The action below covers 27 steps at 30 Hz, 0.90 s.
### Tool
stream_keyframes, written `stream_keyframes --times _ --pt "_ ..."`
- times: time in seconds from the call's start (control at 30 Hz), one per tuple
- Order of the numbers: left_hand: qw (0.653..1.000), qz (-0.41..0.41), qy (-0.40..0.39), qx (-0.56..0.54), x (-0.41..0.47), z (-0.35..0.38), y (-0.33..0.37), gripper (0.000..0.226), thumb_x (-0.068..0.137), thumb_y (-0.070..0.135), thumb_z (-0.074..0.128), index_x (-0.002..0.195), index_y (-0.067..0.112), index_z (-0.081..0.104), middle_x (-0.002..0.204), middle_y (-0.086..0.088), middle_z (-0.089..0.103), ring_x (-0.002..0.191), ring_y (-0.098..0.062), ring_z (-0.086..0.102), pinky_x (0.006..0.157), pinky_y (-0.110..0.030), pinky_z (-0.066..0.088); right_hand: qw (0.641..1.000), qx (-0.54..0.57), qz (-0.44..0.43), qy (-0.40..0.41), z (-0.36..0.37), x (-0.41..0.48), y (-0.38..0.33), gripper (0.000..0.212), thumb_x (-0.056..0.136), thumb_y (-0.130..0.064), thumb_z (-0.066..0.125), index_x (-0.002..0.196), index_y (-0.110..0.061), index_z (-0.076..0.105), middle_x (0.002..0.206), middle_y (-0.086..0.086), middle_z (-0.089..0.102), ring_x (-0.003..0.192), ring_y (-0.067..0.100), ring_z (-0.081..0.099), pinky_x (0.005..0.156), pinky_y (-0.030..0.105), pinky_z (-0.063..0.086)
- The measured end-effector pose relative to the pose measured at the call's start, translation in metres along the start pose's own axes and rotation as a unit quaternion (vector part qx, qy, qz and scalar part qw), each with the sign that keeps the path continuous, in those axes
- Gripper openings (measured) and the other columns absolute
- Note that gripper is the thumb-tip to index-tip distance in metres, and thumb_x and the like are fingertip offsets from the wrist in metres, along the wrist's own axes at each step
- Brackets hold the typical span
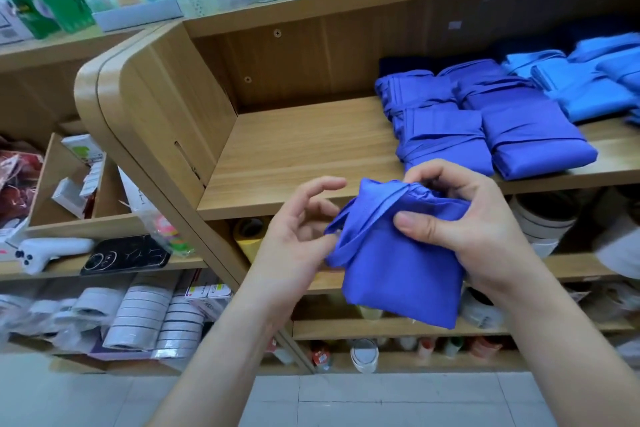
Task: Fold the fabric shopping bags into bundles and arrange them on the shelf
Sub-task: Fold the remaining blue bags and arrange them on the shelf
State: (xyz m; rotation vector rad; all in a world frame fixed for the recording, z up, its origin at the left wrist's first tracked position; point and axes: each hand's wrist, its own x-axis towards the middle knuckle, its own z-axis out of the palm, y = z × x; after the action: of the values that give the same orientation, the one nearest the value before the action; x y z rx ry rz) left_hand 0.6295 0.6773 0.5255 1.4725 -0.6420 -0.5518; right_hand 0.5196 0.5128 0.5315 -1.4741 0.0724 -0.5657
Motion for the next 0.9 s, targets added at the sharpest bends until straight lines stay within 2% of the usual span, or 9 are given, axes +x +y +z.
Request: stream_keyframes --times 0.1,0.13,0.2,0.33,0.47,0.6,0.77,0.83,0.9 --pt "0.974 0.180 -0.029 0.137 -0.002 -0.007 0.005 0.032 0.086 0.004 0.063 0.107 0.025 0.072 0.121 0.000 0.061 0.115 -0.019 0.059 0.091 -0.028 0.050 0.993 0.109 0.037 -0.006 -0.002 0.003 0.004 0.041 0.049 -0.028 0.094 0.080 -0.026 0.068 0.079 -0.003 0.066 0.069 0.010 0.061 0.063 0.021 0.051" --pt "0.970 0.196 -0.045 0.135 -0.005 -0.010 0.009 0.018 0.089 0.014 0.062 0.101 0.018 0.074 0.120 0.001 0.063 0.120 -0.022 0.057 0.096 -0.027 0.048 0.987 0.150 0.050 0.007 -0.002 0.004 0.006 0.045 0.048 -0.028 0.095 0.083 -0.022 0.067 0.079 -0.001 0.067 0.069 0.012 0.063 0.063 0.022 0.053" --pt "0.968 0.198 -0.090 0.123 -0.010 -0.015 0.015 0.023 0.086 0.034 0.067 0.087 0.011 0.070 0.111 0.000 0.066 0.123 -0.021 0.057 0.098 -0.026 0.044 0.977 0.199 0.067 0.030 -0.003 0.006 0.007 0.044 0.050 -0.014 0.091 0.086 -0.015 0.064 0.079 0.002 0.068 0.068 0.014 0.066 0.063 0.024 0.055" --pt "0.972 0.168 -0.119 0.115 -0.014 -0.008 0.016 0.045 0.056 0.052 0.088 0.080 0.027 0.059 0.086 0.007 0.060 0.088 -0.012 0.058 0.078 -0.028 0.044 0.961 0.258 0.086 0.047 0.008 0.007 0.004 0.052 0.050 -0.022 0.091 0.093 -0.009 0.064 0.084 0.008 0.068 0.073 0.019 0.066 0.068 0.027 0.057" --pt "0.981 0.191 0.023 0.014 -0.016 0.013 0.004 0.034 0.051 0.034 0.090 0.070 0.031 0.063 0.068 0.016 0.057 0.066 -0.004 0.050 0.061 -0.022 0.043 0.946 0.286 0.102 0.112 0.024 0.010 -0.003 0.038 0.062 -0.004 0.076 0.097 -0.002 0.064 0.083 0.013 0.067 0.074 0.025 0.065 0.066 0.033 0.058" --pt "0.972 0.211 0.098 -0.024 -0.021 0.025 0.002 0.026 0.060 0.018 0.087 0.069 0.025 0.064 0.067 0.013 0.060 0.065 -0.002 0.052 0.060 -0.018 0.045 0.947 0.249 0.083 0.185 0.034 0.012 -0.012 0.035 0.061 -0.004 0.073 0.095 -0.001 0.063 0.077 0.011 0.068 0.069 0.024 0.065 0.064 0.033 0.058" --pt "0.984 0.119 -0.002 -0.135 -0.029 0.024 0.006 0.028 0.071 0.045 0.082 0.083 0.025 0.067 0.087 -0.003 0.067 0.085 -0.020 0.064 0.077 -0.045 0.056 0.958 0.100 -0.006 0.269 0.032 0.020 -0.014 0.022 0.074 0.005 0.076 0.079 -0.014 0.067 0.071 -0.004 0.068 0.067 0.013 0.063 0.064 0.026 0.055" --pt "0.979 0.074 0.045 -0.184 -0.027 0.030 0.011 0.025 0.071 0.039 0.084 0.073 0.023 0.064 0.081 -0.006 0.063 0.077 -0.020 0.064 0.071 -0.045 0.059 0.959 0.008 -0.055 0.278 0.035 0.023 -0.010 0.026 0.076 0.001 0.079 0.077 -0.022 0.067 0.069 -0.012 0.067 0.069 0.008 0.062 0.066 0.023 0.053" --pt "0.981 0.085 0.111 -0.138 -0.023 0.036 0.015 0.028 0.077 0.028 0.082 0.068 0.017 0.058 0.070 -0.004 0.060 0.067 -0.015 0.061 0.061 -0.040 0.059 0.953 -0.054 -0.082 0.287 0.037 0.024 -0.004 0.026 0.076 -0.004 0.081 0.078 -0.026 0.066 0.069 -0.017 0.066 0.070 0.003 0.061 0.067 0.019 0.050"
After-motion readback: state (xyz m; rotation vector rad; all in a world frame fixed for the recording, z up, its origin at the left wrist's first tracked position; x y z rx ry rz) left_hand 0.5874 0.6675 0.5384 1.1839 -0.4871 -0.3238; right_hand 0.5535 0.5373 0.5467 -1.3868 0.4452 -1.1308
